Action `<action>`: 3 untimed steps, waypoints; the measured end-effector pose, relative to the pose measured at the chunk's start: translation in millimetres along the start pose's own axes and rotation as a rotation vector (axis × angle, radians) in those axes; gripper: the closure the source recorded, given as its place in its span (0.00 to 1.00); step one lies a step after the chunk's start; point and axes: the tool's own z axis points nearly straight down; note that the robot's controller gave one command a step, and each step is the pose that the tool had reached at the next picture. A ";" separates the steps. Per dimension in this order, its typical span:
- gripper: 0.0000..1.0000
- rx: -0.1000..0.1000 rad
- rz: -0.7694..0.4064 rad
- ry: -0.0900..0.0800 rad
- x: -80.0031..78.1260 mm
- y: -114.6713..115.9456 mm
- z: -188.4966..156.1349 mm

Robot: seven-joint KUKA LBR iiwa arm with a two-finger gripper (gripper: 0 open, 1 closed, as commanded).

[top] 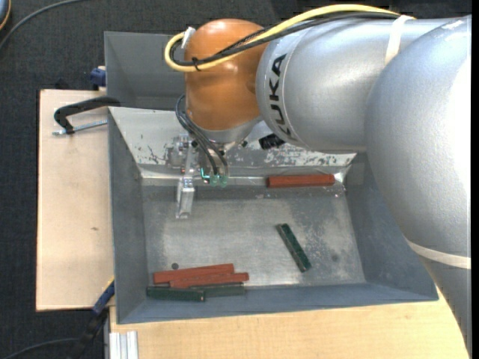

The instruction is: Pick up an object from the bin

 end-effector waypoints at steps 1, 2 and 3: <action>0.00 0.002 0.300 -0.001 6.8 -49.5 108.3; 0.00 0.004 -0.123 -0.016 -1.2 -224.7 19.0; 0.00 -0.002 0.120 -0.009 12.9 -231.0 104.7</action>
Offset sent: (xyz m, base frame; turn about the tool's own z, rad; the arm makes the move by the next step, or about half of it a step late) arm -0.0063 -0.0491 -0.1062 0.2999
